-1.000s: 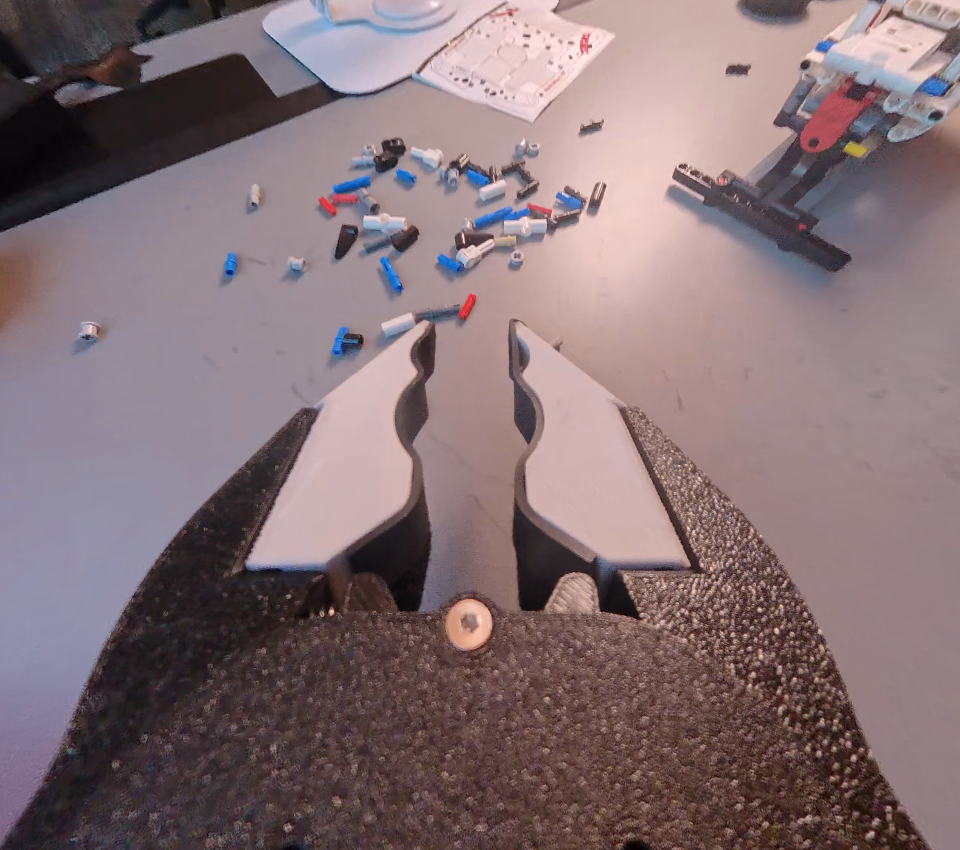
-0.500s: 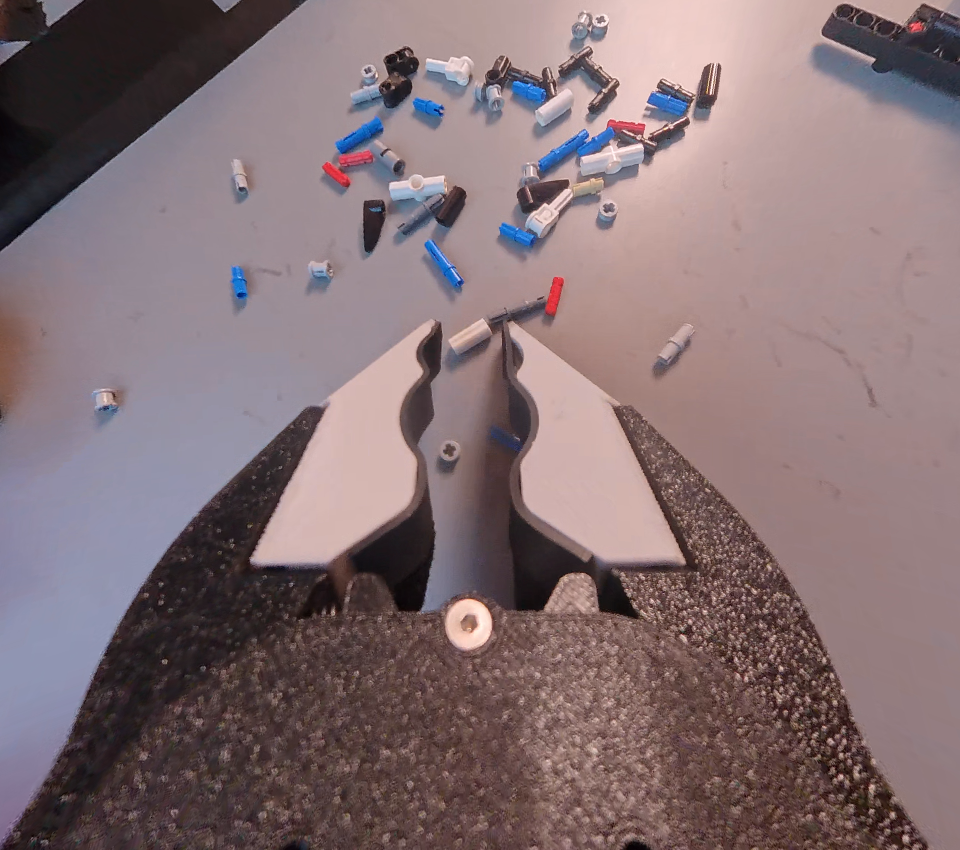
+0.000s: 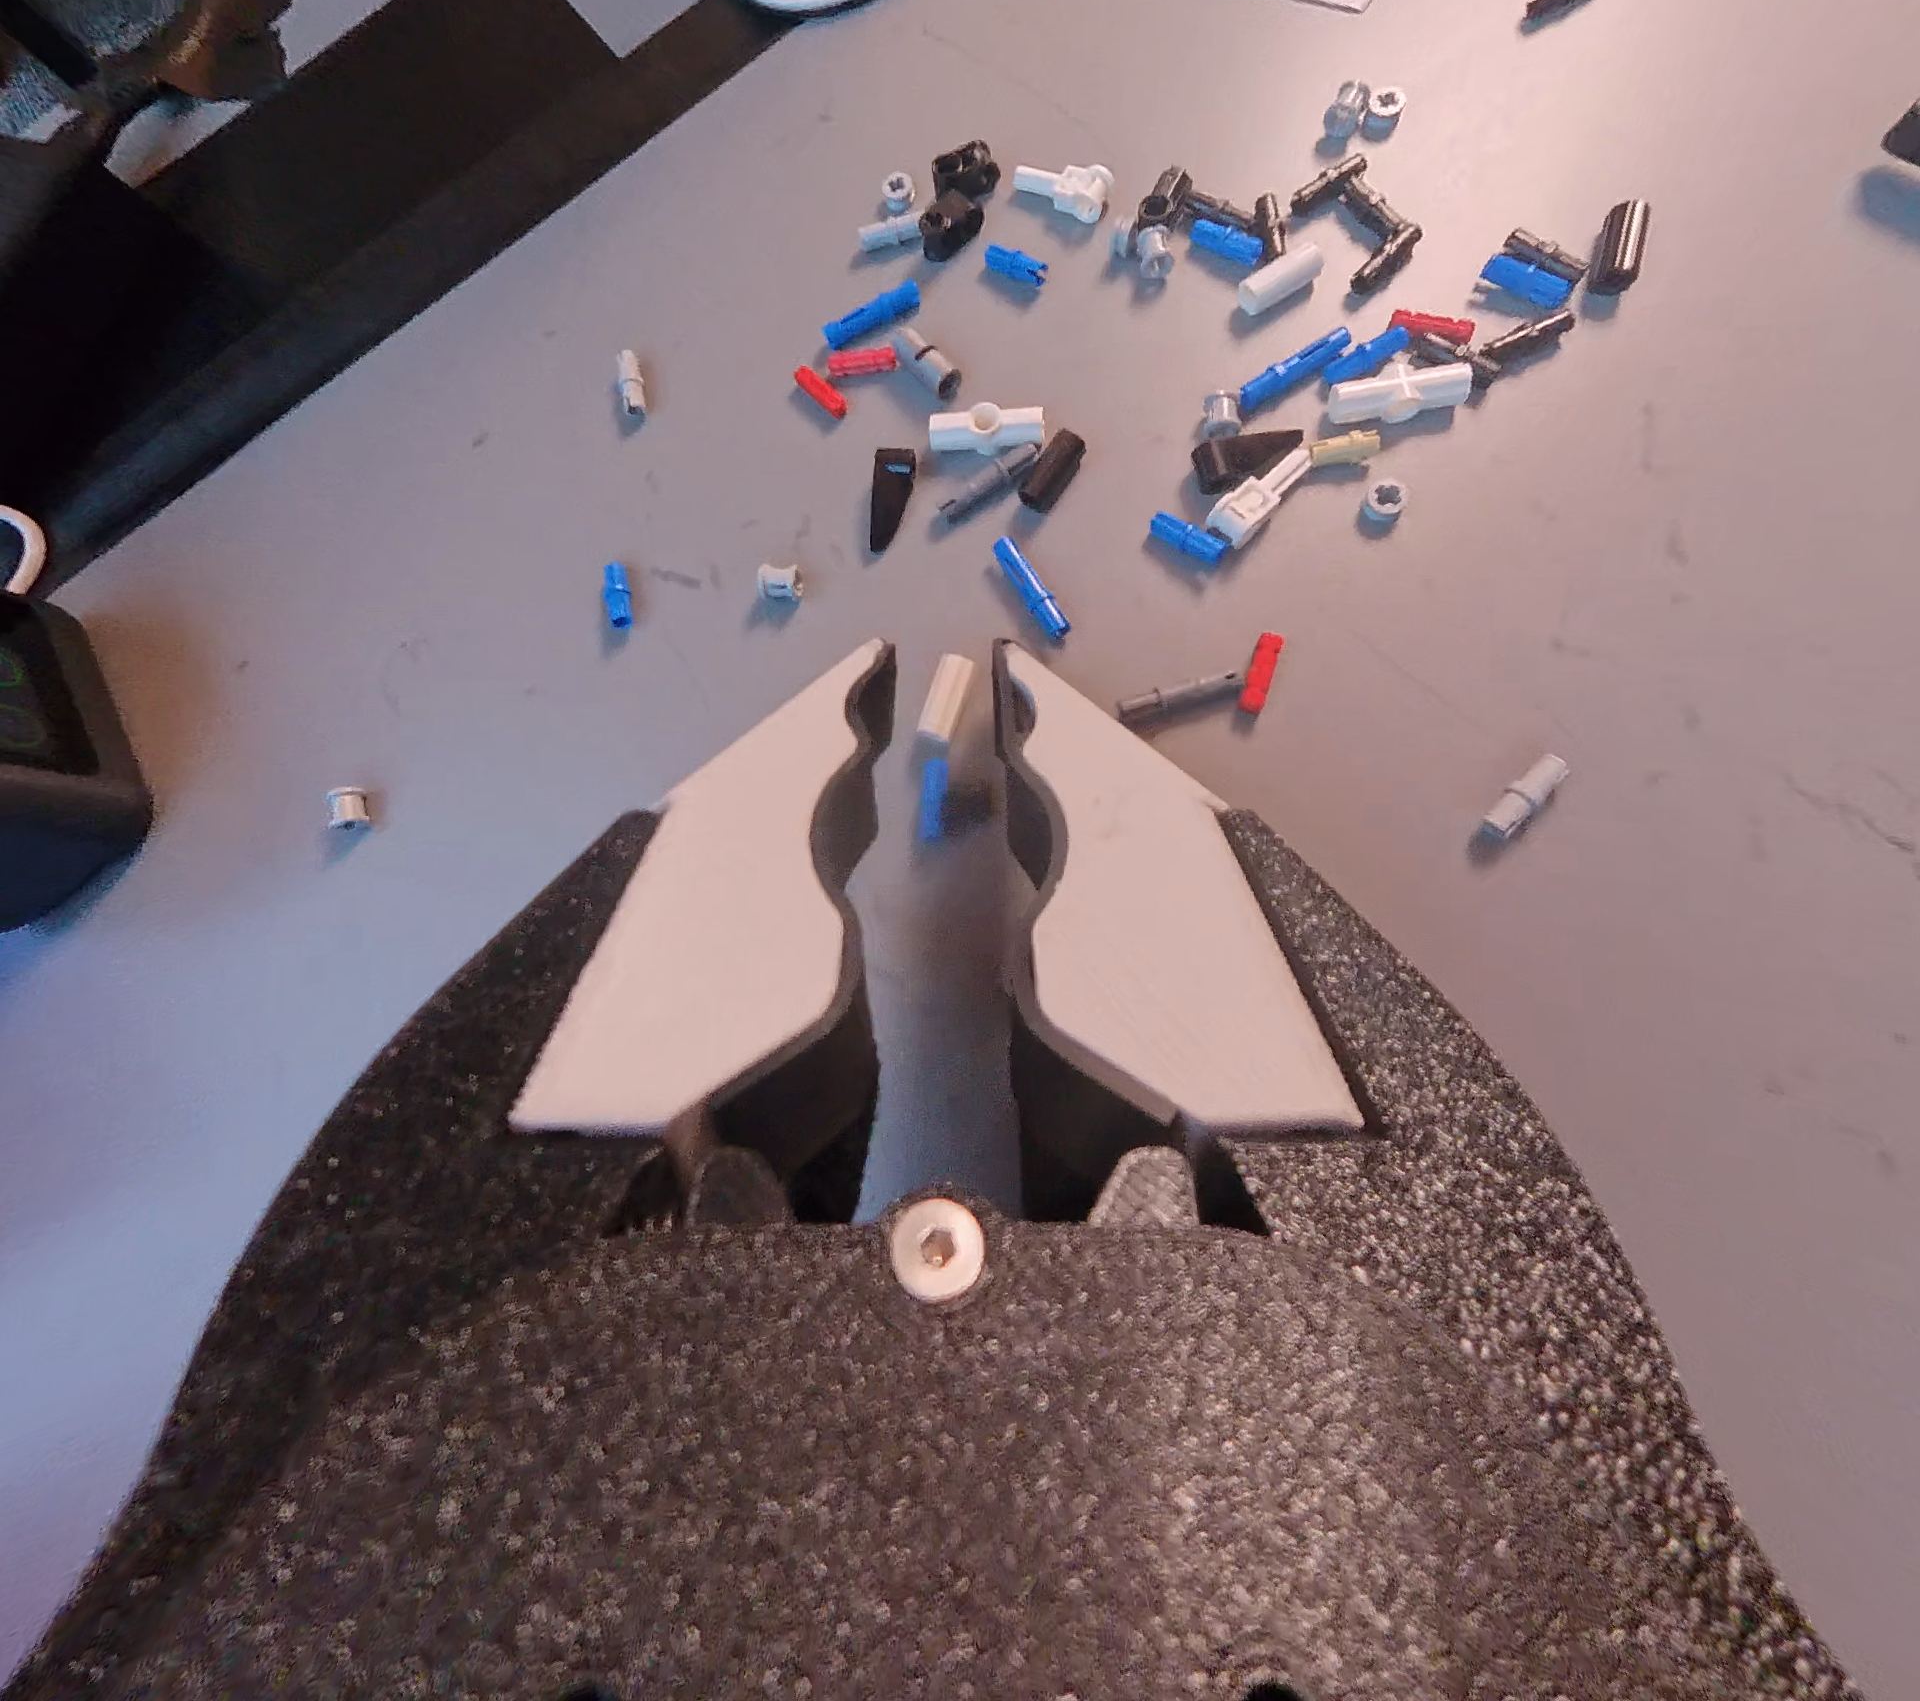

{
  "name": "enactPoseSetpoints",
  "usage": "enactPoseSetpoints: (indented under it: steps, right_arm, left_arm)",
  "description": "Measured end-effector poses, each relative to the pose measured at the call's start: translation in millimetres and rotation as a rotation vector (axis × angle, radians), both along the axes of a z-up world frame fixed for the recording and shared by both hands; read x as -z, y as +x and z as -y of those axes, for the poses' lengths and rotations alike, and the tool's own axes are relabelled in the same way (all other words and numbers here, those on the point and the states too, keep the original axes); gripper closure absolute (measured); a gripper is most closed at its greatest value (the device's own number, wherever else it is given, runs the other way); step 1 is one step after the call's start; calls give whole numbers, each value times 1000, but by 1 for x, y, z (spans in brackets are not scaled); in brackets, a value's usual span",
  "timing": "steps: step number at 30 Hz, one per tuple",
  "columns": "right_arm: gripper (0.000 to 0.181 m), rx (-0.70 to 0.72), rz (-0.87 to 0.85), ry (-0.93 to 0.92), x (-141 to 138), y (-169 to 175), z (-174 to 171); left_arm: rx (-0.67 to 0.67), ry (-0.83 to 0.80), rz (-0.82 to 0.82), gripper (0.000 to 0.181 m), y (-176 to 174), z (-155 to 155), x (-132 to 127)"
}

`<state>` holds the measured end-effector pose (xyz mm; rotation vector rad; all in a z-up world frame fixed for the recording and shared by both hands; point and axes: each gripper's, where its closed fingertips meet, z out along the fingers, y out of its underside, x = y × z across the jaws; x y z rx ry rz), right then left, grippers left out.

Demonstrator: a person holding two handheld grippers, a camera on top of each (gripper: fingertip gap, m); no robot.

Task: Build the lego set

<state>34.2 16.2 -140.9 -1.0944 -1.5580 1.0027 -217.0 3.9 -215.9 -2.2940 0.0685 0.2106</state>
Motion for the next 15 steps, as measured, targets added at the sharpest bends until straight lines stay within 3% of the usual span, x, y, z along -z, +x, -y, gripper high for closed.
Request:
enactPoseSetpoints:
  steps: [5,10,15]
  right_arm:
    - [168,17,-1,9,0,2,-5]
    - [168,14,2,6,0,2,-5]
    - [168,3,15,8,3,1,-2]
  left_arm:
    - [125,54,21,161,29,3,-18]
    - [376,6,100,160,89,28,-13]
    - [427,-59,92,160,105,31,-1]
